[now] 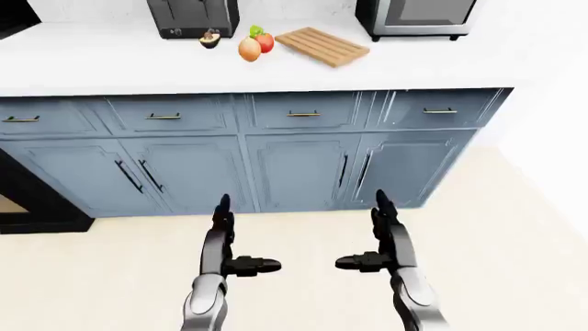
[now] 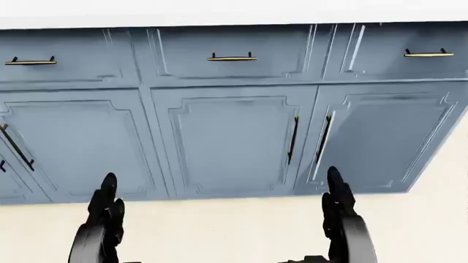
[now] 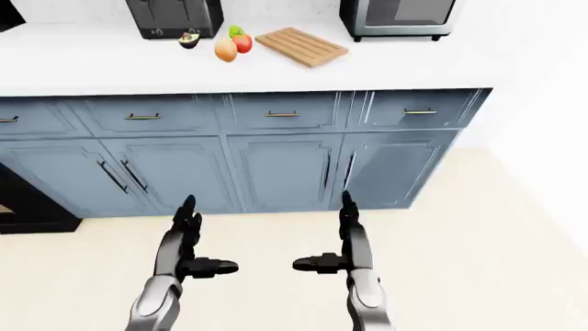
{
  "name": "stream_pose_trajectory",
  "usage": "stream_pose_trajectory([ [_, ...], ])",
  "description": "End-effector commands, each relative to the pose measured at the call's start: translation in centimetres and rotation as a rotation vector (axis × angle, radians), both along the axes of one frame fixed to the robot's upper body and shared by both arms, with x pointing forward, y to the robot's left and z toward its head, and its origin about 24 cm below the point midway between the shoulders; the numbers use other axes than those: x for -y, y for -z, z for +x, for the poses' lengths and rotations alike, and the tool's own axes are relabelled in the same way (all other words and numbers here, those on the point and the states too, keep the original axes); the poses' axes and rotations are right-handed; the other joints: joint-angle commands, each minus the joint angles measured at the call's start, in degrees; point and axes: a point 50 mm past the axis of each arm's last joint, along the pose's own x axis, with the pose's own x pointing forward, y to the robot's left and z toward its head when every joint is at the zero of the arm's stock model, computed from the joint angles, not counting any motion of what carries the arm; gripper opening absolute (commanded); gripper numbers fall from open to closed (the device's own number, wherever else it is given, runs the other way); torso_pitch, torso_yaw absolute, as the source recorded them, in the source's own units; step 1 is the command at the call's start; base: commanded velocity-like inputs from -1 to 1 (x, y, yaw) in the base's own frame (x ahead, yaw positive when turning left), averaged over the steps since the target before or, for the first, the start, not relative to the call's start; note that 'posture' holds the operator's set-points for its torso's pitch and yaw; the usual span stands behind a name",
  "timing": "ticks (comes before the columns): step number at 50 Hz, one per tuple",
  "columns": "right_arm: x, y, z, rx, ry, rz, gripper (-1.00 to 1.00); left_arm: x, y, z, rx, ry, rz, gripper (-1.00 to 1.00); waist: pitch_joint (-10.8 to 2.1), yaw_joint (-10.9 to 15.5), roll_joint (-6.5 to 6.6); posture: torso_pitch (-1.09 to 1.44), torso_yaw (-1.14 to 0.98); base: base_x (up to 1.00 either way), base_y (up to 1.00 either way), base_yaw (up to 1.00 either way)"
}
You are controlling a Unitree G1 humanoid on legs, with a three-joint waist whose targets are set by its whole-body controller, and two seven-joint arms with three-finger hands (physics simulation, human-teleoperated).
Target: Place the avocado, onion, tomato and bell pepper on the cutting board.
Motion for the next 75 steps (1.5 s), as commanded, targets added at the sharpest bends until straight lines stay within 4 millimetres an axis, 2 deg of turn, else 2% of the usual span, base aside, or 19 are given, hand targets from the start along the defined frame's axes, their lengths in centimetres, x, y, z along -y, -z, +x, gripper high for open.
stream_pose_trajectory([
  [1, 0.2, -6.6, 0.9, 0.234, -0.005, -0.032, 1.00, 0.4, -5.8, 1.7, 0.200, 0.020, 0.038, 1.00, -0.05, -0.1, -0.45, 0.00, 0.00, 0.00, 0.00, 0.00],
  [3, 0.0, -8.1, 0.8, 0.280, -0.022, -0.032, 1.00, 0.5, -6.8, 2.0, 0.212, 0.016, 0.044, 1.00, -3.93, 0.2, -0.11, 0.00, 0.00, 0.00, 0.00, 0.00],
  [5, -0.3, -9.5, 0.9, 0.297, -0.038, -0.057, 1.00, 0.7, -7.8, 2.3, 0.234, 0.022, 0.045, 1.00, -1.33, 0.4, -0.43, 0.00, 0.00, 0.00, 0.00, 0.00],
  [7, -0.3, -10.8, 1.0, 0.323, -0.046, -0.073, 1.00, 0.5, -9.0, 2.7, 0.252, 0.014, 0.060, 1.00, -3.98, 0.3, -0.59, 0.00, 0.00, 0.00, 0.00, 0.00],
  [17, -0.6, -18.0, 2.2, 0.457, -0.095, -0.174, 1.00, 0.0, -17.1, 4.6, 0.385, 0.013, 0.068, 1.00, -5.13, 0.4, -0.29, 0.00, 0.00, 0.00, 0.00, 0.00],
  [18, -0.6, -18.6, 2.2, 0.467, -0.095, -0.171, 1.00, 0.0, -17.7, 4.6, 0.396, 0.016, 0.071, 1.00, -6.08, 0.4, -0.02, 0.00, 0.00, 0.06, 0.00, 0.00],
  [21, -0.7, -20.5, 2.3, 0.502, -0.108, -0.196, 1.00, -0.3, -19.6, 4.4, 0.427, 0.016, 0.080, 1.00, -4.71, 0.4, 0.34, 0.00, 0.00, 0.09, 0.00, 0.00],
  [42, -0.9, -25.6, 1.9, 0.605, -0.131, -0.232, 1.00, -2.4, -25.9, 3.4, 0.539, -0.020, 0.122, 1.00, -3.35, 0.7, 1.94, 0.00, 0.00, 0.11, 0.00, 0.00],
  [44, -0.8, -25.9, 2.2, 0.608, -0.131, -0.237, 1.00, -2.3, -26.3, 3.6, 0.546, -0.019, 0.127, 1.00, -3.36, 0.8, 1.39, 0.00, 0.00, 0.12, 0.00, 0.00],
  [47, -0.5, -27.3, 3.1, 0.633, -0.123, -0.241, 1.00, -2.1, -27.8, 4.2, 0.567, 0.002, 0.136, 1.00, -3.29, 1.2, -2.10, 0.00, 0.00, 0.12, 0.00, 0.00],
  [49, -0.4, -28.3, 3.4, 0.651, -0.120, -0.248, 1.00, -2.0, -28.6, 4.6, 0.578, 0.006, 0.131, 1.00, -3.50, 0.6, -1.77, 0.00, 0.00, 0.11, 0.00, 0.00],
  [50, -0.4, -28.8, 3.5, 0.660, -0.122, -0.249, 1.00, -2.0, -28.9, 4.8, 0.583, 0.012, 0.132, 1.00, -3.28, 0.9, -2.84, 0.00, 0.00, 0.12, 0.00, 0.00],
  [58, -0.3, -31.2, 5.4, 0.701, -0.127, -0.258, 1.00, -1.3, -30.7, 6.0, 0.605, 0.027, 0.125, 1.00, -2.37, 0.4, 0.39, 0.00, 0.00, 0.12, 0.00, 0.00],
  [60, -0.3, -31.1, 5.5, 0.703, -0.130, -0.254, 1.00, -1.2, -30.9, 6.0, 0.607, 0.032, 0.128, 1.00, -2.60, 0.0, 2.19, 0.00, 0.00, 0.12, 0.00, 0.00],
  [62, -0.3, -31.3, 5.3, 0.709, -0.128, -0.254, 1.00, -1.4, -31.4, 6.0, 0.614, 0.019, 0.124, 1.00, -3.72, -0.3, 5.67, 0.00, 0.00, 0.12, 0.00, 0.00],
  [63, -0.3, -31.3, 5.2, 0.712, -0.129, -0.254, 1.00, -1.4, -31.5, 6.0, 0.618, 0.020, 0.117, 1.00, -3.65, 0.2, 3.49, 0.00, 0.00, 0.21, 0.00, 0.00],
  [65, -0.3, -31.5, 5.0, 0.712, -0.128, -0.254, 1.00, -1.4, -31.5, 6.0, 0.619, 0.019, 0.115, 1.00, -2.48, 0.1, 4.21, 0.00, 0.00, 0.24, 0.00, 0.00],
  [70, -0.5, -31.9, 4.7, 0.720, -0.132, -0.259, 1.00, -1.6, -31.7, 5.9, 0.624, 0.012, 0.117, 1.00, -2.58, 0.3, 2.26, 0.00, 0.00, 0.24, 0.00, 0.00],
  [75, -0.6, -31.9, 4.8, 0.721, -0.136, -0.258, 1.00, -2.0, -31.9, 5.6, 0.630, 0.000, 0.120, 1.00, -2.19, 1.1, -1.95, 0.00, 0.00, 0.29, 0.00, 0.00],
])
